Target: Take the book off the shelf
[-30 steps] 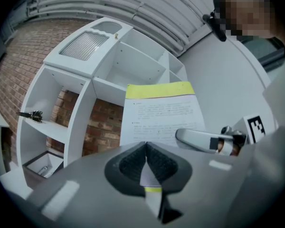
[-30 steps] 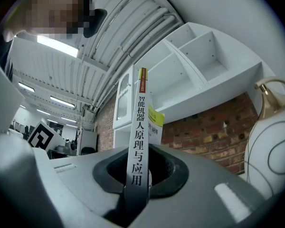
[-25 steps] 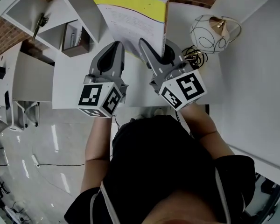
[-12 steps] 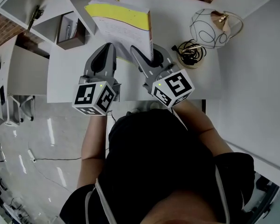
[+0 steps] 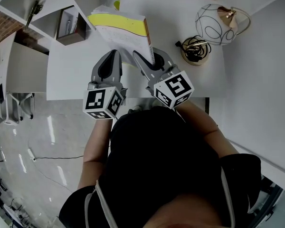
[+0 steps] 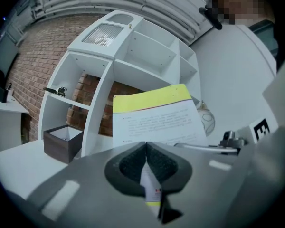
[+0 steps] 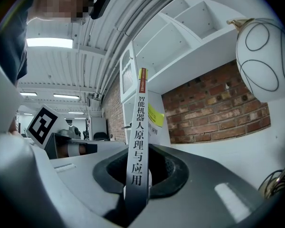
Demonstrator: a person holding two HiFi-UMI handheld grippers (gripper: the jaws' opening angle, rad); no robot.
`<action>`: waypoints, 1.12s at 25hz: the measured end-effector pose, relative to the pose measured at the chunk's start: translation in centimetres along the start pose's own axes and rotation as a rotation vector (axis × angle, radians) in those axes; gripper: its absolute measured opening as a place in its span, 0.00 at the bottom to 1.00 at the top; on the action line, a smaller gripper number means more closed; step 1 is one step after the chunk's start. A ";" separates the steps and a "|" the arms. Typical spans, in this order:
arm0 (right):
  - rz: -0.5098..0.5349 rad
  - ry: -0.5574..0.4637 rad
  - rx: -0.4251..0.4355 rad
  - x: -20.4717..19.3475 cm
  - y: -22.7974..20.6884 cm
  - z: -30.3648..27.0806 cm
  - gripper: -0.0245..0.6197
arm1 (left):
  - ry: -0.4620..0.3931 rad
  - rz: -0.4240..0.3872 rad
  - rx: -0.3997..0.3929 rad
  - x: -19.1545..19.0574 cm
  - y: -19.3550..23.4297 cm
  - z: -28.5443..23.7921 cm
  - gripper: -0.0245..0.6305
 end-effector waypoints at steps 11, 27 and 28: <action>-0.023 0.037 -0.007 -1.0 0.6 0.8 0.14 | 0.046 0.025 0.004 -1.9 -0.4 0.8 0.05; -0.005 0.061 -0.006 -1.3 0.8 1.6 0.14 | 0.061 0.036 0.016 -2.6 -0.8 1.0 0.05; -0.001 0.062 -0.007 -1.2 0.8 1.7 0.14 | 0.063 0.035 0.016 -2.6 -0.8 1.0 0.05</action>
Point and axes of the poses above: the fingertips, and each gripper's own axes: z backward along the fingers, y to its left, x out of its top, the point moved 9 cm from there along z, backward along the fingers, and after that the axes turned 14 degrees about z, right-handed, at the moved point
